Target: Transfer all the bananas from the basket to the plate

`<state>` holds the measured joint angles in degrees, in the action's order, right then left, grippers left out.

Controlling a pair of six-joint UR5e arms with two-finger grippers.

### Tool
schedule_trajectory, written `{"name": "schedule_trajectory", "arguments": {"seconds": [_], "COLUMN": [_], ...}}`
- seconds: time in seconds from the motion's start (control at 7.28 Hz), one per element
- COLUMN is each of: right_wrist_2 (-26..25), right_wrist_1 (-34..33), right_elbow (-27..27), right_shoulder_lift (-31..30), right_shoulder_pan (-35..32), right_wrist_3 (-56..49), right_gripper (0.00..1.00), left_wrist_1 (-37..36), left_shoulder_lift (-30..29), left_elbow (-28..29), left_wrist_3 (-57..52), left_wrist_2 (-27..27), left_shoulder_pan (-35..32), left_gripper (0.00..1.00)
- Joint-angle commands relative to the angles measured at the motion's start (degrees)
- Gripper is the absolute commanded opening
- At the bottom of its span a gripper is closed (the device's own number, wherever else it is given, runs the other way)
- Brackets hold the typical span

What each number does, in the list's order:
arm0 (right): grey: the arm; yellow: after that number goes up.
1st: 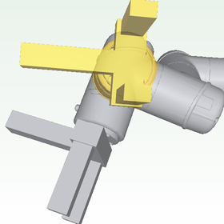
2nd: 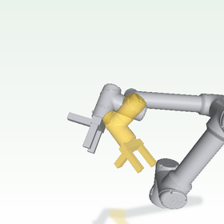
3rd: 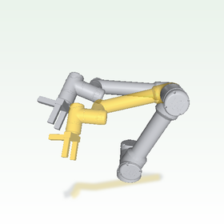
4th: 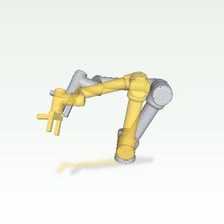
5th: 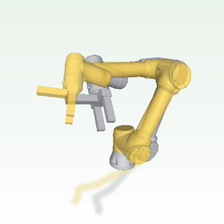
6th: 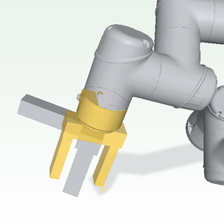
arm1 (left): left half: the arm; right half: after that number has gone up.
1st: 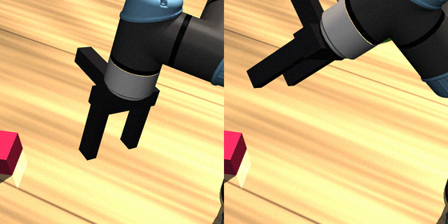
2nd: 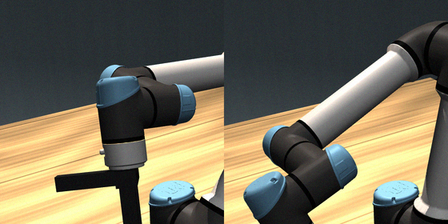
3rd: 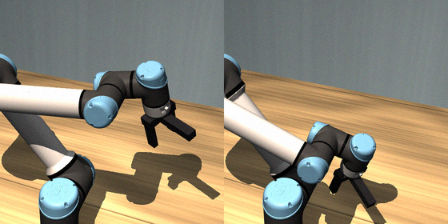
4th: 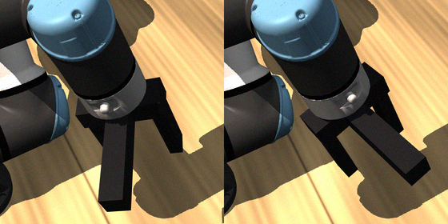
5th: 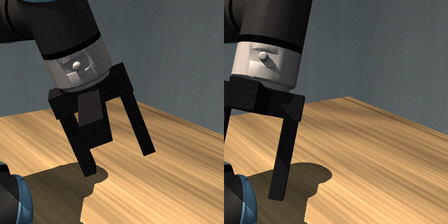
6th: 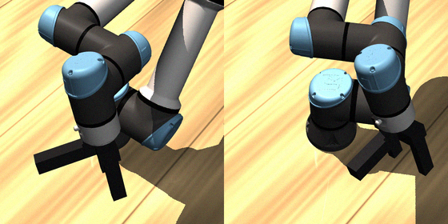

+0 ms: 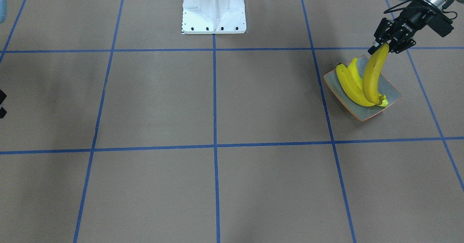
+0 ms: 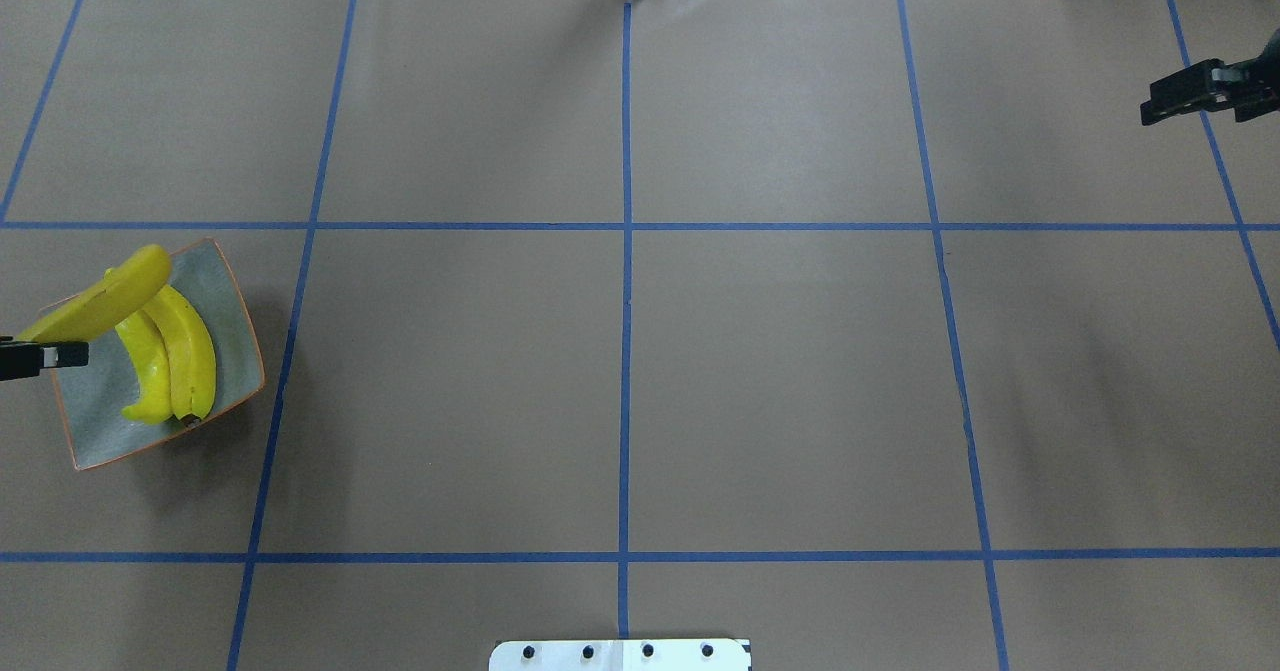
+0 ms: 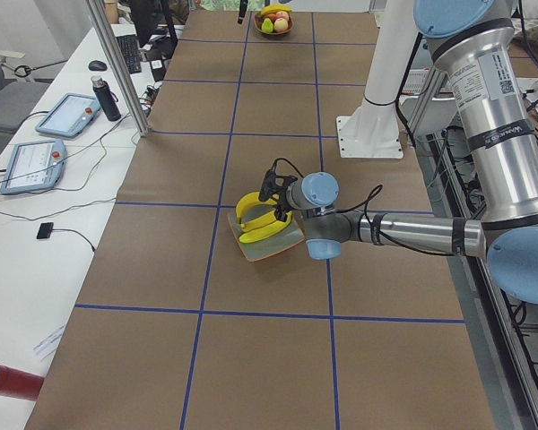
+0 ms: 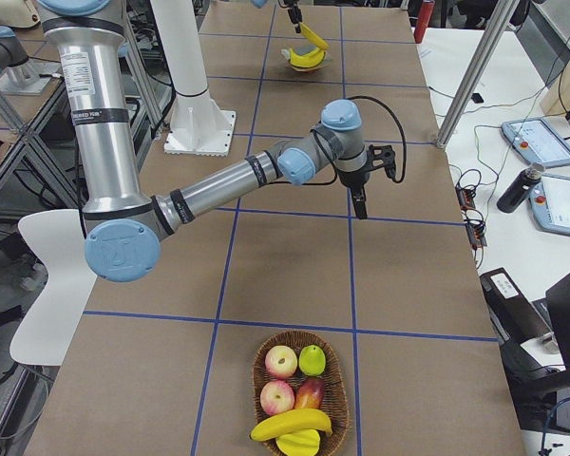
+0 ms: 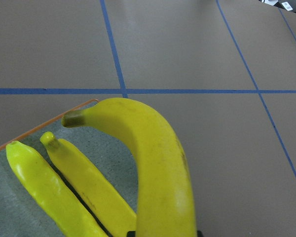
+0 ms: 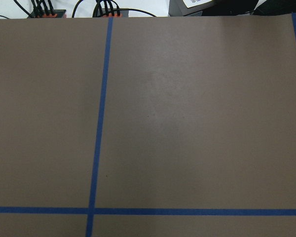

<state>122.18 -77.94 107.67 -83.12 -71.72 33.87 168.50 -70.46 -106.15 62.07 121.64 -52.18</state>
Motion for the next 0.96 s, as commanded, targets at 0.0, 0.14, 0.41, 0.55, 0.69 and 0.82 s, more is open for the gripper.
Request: {"name": "schedule_trajectory", "arguments": {"seconds": [0.0,0.14,0.41,0.55,0.69,0.82], "right_wrist_2": [1.13,1.13,1.05,1.13,1.13,1.13], "right_wrist_1": [0.16,0.16,0.07,0.07,0.16,0.07], "right_elbow": [-0.71,-0.71,-0.71,-0.71,-0.71,-0.71], "right_shoulder_lift": [-1.08,-1.08,-1.08,-1.0,-1.0,-1.0], "right_shoulder_pan": [-2.19,-2.28,-2.37,-2.37,-2.37,-2.37], "right_wrist_3": [-3.28,-3.28,-3.19,-3.19,-3.19,-3.19], "right_gripper": [1.0,1.0,1.0,1.0,1.0,1.0], "left_wrist_1": [-0.1,-0.02,-0.02,0.07,0.07,0.07], "left_shoulder_lift": [-1.78,-1.79,-1.88,-2.05,-2.05,-2.14], "left_elbow": [1.9,1.99,2.43,2.7,3.13,3.31], "left_wrist_3": [-0.29,-0.29,-0.29,-0.29,-0.29,-2.72], "left_wrist_2": [-0.26,-0.17,-0.17,-0.17,-0.17,-0.08], "left_shoulder_pan": [1.64,1.64,1.64,1.64,1.64,1.64], "left_gripper": [0.15,0.38,0.65,0.74,0.78,0.99]}}
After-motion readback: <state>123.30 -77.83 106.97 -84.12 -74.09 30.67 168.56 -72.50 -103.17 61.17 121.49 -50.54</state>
